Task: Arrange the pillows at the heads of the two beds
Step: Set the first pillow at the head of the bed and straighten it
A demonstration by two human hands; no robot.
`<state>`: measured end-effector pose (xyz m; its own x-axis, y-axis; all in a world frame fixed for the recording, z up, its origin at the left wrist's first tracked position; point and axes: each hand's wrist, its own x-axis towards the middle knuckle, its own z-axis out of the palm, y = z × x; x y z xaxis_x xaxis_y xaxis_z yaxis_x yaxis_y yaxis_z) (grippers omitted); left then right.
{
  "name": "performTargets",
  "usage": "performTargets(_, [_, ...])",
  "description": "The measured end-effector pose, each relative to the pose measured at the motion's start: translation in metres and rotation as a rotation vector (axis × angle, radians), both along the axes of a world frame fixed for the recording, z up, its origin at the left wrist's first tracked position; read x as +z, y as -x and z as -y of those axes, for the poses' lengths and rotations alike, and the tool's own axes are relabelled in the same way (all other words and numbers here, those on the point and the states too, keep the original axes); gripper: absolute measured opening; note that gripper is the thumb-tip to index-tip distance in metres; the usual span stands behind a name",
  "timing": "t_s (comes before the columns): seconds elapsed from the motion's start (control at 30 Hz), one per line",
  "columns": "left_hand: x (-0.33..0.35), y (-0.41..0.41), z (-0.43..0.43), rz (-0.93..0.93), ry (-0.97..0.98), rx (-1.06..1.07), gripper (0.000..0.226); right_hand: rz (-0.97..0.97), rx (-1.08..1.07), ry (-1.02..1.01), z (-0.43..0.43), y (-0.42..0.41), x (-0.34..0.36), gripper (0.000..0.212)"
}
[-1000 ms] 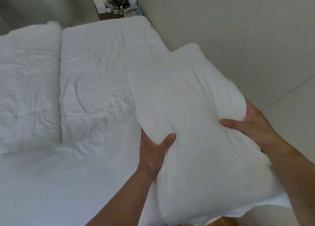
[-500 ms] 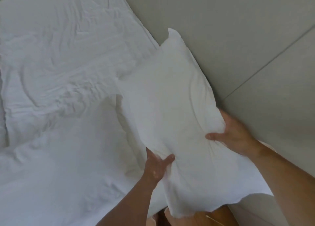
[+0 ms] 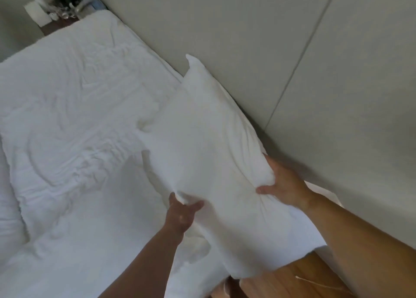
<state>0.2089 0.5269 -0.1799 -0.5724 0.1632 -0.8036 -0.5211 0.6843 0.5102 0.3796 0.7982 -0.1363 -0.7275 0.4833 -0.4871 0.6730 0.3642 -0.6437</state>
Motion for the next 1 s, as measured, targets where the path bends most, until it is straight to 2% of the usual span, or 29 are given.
performTargets(0.13, [0.093,0.039,-0.061,-0.211,-0.015,-0.248,0.112,0.057,0.031,-0.06,0.012,0.002,0.009,0.119])
performTargets(0.27, [0.131,0.064,-0.121,-0.383,-0.104,-0.617,0.106,0.103,0.103,-0.185,0.032,0.004,0.023,0.112])
performTargets(0.37, [0.142,0.083,-0.162,-0.622,-0.082,-1.121,0.101,0.114,0.156,-0.262,0.051,0.005,0.033,0.106])
performTargets(0.47, [0.148,0.103,-0.196,-0.876,0.195,-1.744,0.097,0.121,0.196,-0.318,0.069,0.005,0.038,0.101])
performTargets(0.53, [0.15,0.117,-0.216,-0.864,0.369,-1.991,0.103,0.116,0.211,-0.349,0.082,0.009,0.043,0.098])
performTargets(0.63, [0.145,0.146,-0.237,-0.76,0.528,-2.131,0.121,0.141,0.213,-0.298,0.09,0.012,0.05,0.093])
performTargets(0.7, [0.137,0.171,-0.246,-0.743,0.597,-2.158,0.128,0.137,0.145,-0.178,0.09,0.007,0.057,0.097])
performTargets(0.8, [0.127,0.2,-0.256,-0.758,0.609,-2.17,0.118,0.16,-0.044,-0.052,0.09,-0.002,0.067,0.12])
performTargets(0.87, [0.127,0.216,-0.257,-0.785,0.615,-2.171,0.108,0.307,-0.161,-0.053,0.087,-0.01,0.071,0.138])
performTargets(0.9, [0.129,0.226,-0.256,-0.809,0.625,-2.167,0.103,0.398,-0.184,-0.074,0.084,-0.013,0.073,0.14])
performTargets(0.93, [0.131,0.236,-0.255,-0.836,0.64,-2.166,0.098,0.478,-0.195,-0.084,0.082,-0.017,0.073,0.133])
performTargets(1.0, [0.135,0.254,-0.248,-0.9,0.664,-2.179,0.083,0.554,-0.204,-0.073,0.082,-0.021,0.073,0.103])
